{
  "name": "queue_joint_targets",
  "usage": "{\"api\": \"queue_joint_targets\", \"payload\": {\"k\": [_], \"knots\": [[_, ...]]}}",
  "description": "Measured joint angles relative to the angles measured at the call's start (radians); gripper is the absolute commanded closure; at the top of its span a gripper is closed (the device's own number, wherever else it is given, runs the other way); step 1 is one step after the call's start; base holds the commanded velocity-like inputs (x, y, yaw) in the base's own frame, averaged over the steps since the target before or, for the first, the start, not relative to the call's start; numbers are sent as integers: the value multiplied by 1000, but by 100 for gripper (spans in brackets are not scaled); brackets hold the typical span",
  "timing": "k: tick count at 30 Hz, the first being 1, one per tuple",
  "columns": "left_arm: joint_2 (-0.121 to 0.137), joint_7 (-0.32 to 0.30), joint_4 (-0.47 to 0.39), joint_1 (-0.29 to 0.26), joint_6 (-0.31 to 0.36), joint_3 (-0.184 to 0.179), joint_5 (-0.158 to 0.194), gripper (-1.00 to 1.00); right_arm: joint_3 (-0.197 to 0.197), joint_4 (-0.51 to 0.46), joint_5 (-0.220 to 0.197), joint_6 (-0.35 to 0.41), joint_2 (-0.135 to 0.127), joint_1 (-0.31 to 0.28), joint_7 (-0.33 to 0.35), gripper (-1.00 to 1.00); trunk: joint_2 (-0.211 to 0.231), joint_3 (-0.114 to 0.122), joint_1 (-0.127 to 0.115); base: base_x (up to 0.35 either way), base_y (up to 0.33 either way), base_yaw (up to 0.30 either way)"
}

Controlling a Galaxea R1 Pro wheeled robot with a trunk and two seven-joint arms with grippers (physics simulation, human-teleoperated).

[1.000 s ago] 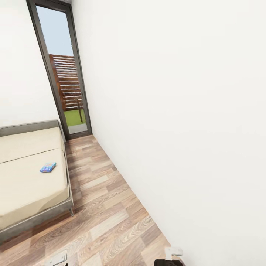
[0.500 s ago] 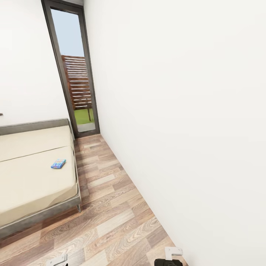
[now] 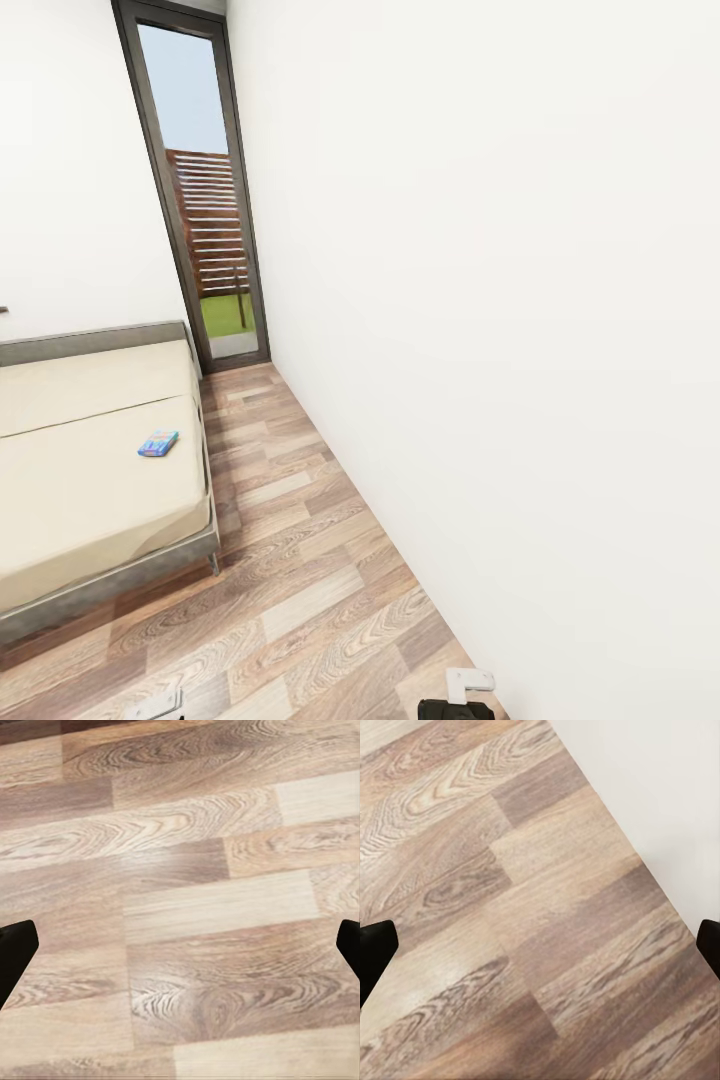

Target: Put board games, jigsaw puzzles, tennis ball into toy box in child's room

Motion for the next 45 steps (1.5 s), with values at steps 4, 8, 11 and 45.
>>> {"api": "queue_joint_targets", "payload": {"k": [4, 8, 11, 45], "knots": [[-3, 0, 11, 0, 0, -1, -2, -100, 0, 1, -1, -30, 0, 4, 1, -100, 0, 0, 0, 0, 0, 94], [-15, 0, 18, 0, -20, -2, -3, -100, 1, 8, -1, -39, 0, 5, 2, -100, 0, 0, 0, 0, 0, 246], [-20, 1, 34, 0, -35, -2, -3, -100, 1, 11, -1, -41, 0, 5, 2, -100, 0, 0, 0, 0, 0, 282], [-30, 1, 48, 0, -45, -3, -4, -100, 1, 14, 0, -43, 0, 6, 2, -100, 0, 0, 0, 0, 0, 293]]}}
